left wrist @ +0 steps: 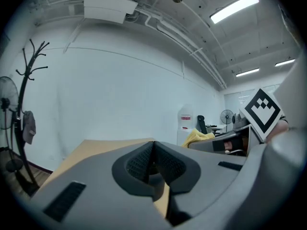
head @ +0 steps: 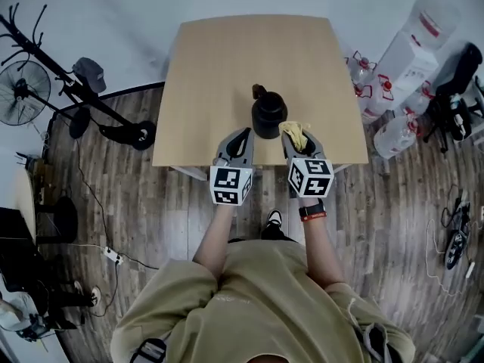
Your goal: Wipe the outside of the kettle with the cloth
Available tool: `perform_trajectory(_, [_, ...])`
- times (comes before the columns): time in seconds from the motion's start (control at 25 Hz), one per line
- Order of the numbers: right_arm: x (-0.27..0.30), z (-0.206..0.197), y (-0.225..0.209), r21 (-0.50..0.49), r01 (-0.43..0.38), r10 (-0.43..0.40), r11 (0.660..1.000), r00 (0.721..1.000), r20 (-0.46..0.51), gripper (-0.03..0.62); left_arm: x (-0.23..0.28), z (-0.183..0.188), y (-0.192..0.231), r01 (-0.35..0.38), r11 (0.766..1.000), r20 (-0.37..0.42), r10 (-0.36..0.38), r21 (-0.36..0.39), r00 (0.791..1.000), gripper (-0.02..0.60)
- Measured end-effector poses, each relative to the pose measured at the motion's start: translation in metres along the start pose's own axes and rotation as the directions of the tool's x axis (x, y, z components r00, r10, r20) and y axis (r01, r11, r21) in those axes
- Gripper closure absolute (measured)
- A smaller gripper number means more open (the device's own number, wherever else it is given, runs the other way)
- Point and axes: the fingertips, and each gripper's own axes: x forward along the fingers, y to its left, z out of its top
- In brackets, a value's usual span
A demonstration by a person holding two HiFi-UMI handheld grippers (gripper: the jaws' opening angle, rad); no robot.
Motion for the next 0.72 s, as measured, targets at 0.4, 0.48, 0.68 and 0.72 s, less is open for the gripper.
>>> perform_trajectory(0.4, [0.099, -0.026, 0.056, -0.038, -0.155, 0.148, 0.987, 0.978, -0.145, 0.430, 0.025, -0.019, 0.086, -0.125, 0.991, -0.039, 0.123, -0.039, 0.992, 0.557])
perform_trajectory(0.48, [0.115, -0.032, 0.063, -0.030, -0.140, 0.134, 0.990, 0.979, -0.154, 0.430, 0.029, -0.023, 0.102, -0.121, 0.992, -0.045, 0.119, -0.040, 0.992, 0.557])
perform_trajectory(0.68, [0.157, -0.043, 0.081, -0.029, -0.108, 0.102, 0.994, 0.979, -0.176, 0.430, 0.038, -0.022, 0.142, -0.109, 0.993, -0.043, 0.107, -0.047, 0.993, 0.557])
perform_trajectory(0.72, [0.165, -0.046, 0.085, -0.028, -0.104, 0.097, 0.994, 0.978, -0.184, 0.430, 0.039, -0.023, 0.150, -0.106, 0.993, -0.044, 0.104, -0.048, 0.994, 0.557])
